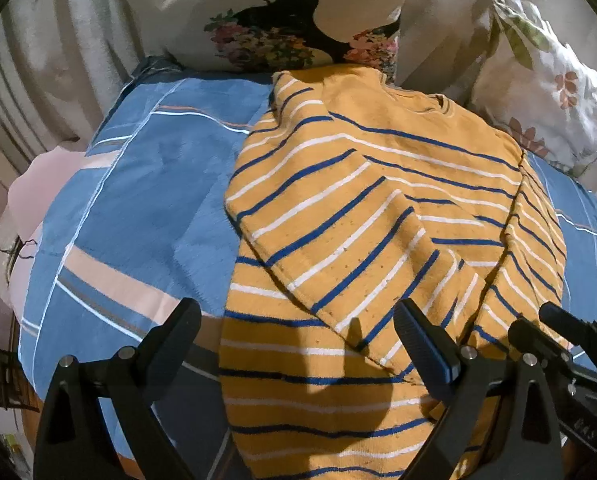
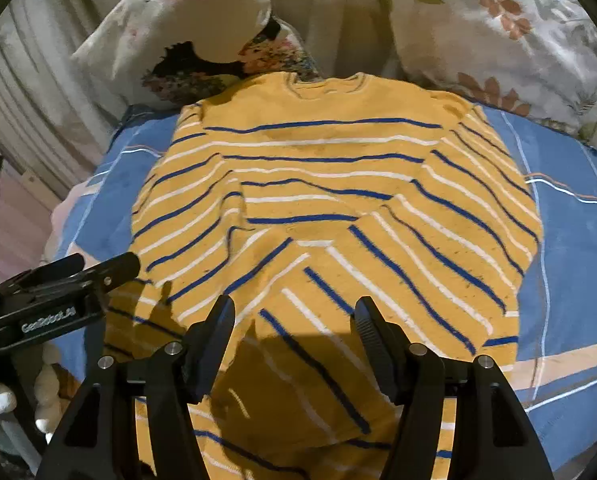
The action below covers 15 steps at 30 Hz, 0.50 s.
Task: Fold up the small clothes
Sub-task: 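Move both grippers over the yellow striped sweater toward its hem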
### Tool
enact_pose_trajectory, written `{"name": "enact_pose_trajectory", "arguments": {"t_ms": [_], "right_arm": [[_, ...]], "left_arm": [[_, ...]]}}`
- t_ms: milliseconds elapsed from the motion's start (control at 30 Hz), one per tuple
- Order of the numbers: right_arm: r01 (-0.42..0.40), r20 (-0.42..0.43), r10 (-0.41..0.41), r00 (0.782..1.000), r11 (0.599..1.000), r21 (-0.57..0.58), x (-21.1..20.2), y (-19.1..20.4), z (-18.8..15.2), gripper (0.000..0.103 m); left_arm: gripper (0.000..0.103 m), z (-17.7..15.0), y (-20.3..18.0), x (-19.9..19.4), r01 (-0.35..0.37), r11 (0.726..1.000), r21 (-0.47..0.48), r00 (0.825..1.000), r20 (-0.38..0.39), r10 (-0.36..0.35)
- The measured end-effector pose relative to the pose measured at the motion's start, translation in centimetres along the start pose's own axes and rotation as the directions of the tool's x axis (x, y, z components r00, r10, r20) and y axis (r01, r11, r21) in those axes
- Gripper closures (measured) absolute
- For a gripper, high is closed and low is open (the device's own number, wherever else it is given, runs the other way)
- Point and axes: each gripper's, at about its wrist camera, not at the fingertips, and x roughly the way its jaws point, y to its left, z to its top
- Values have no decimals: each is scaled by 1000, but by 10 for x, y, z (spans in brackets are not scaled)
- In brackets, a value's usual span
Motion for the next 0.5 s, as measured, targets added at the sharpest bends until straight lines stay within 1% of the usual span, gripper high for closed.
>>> {"name": "enact_pose_trajectory", "arguments": {"t_ms": [233,500], "right_arm": [[47,-2,-47,999,998,42,0,-4,5,36],[93,5,-93,996,994,58,1,-6,8,36]], "left_arm": [[6,1,-4,2,34,999,18,999,9,-34],[6,3,-10,6,44,998,43,999,0,-45]]}}
